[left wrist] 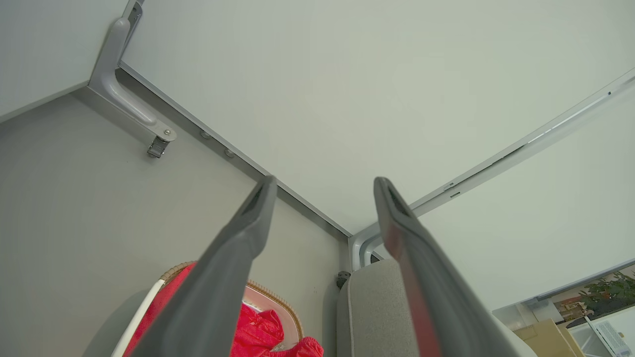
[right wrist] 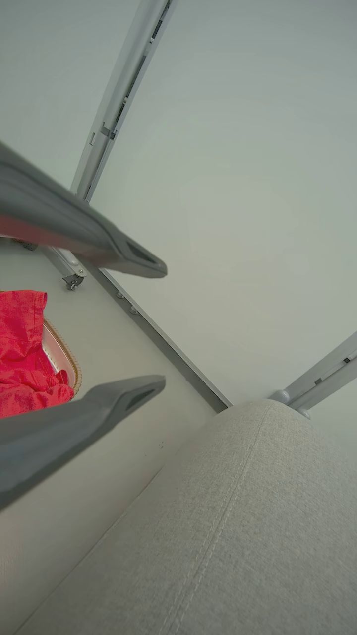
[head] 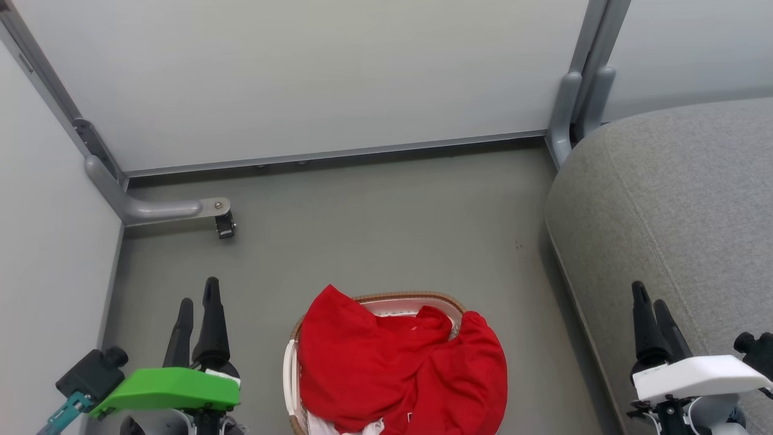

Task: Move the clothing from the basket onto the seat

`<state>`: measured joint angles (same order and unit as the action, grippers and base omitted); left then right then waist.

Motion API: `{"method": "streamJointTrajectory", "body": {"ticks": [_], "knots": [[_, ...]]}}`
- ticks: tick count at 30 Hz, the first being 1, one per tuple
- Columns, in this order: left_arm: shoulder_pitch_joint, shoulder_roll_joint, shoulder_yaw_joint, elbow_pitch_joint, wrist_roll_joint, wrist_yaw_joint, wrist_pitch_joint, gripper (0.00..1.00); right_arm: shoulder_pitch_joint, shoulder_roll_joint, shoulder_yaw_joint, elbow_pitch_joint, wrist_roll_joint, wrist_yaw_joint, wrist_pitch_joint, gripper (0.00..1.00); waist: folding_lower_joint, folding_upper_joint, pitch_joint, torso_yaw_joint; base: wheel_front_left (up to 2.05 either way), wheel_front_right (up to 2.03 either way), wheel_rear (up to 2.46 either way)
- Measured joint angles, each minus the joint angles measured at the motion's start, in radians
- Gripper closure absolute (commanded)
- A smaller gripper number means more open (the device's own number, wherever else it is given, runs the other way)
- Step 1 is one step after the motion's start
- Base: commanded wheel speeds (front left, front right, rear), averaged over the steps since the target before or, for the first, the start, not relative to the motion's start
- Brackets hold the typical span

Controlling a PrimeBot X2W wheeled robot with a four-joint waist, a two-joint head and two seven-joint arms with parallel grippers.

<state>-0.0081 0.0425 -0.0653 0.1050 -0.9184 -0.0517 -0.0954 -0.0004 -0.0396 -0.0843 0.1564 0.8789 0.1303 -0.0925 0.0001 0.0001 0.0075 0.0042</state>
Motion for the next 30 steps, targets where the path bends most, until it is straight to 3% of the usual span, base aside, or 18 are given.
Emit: {"method": "streamJointTrajectory", "body": {"ticks": [15,30], "knots": [[0.016,0.001,-0.045,0.007,0.228,0.027,-0.041,0.00,0.012,-0.002,0.031,-0.019,-0.229,0.000,-0.044,0.00,0.0000,0.0000,0.001,-0.002,0.00,0.00,0.00],[0.040,0.001,-0.077,0.034,0.377,0.035,-0.080,0.00,0.019,-0.004,0.053,-0.012,-0.406,0.000,-0.082,0.00,0.0000,0.0000,0.002,0.001,0.00,0.00,0.00]]}}
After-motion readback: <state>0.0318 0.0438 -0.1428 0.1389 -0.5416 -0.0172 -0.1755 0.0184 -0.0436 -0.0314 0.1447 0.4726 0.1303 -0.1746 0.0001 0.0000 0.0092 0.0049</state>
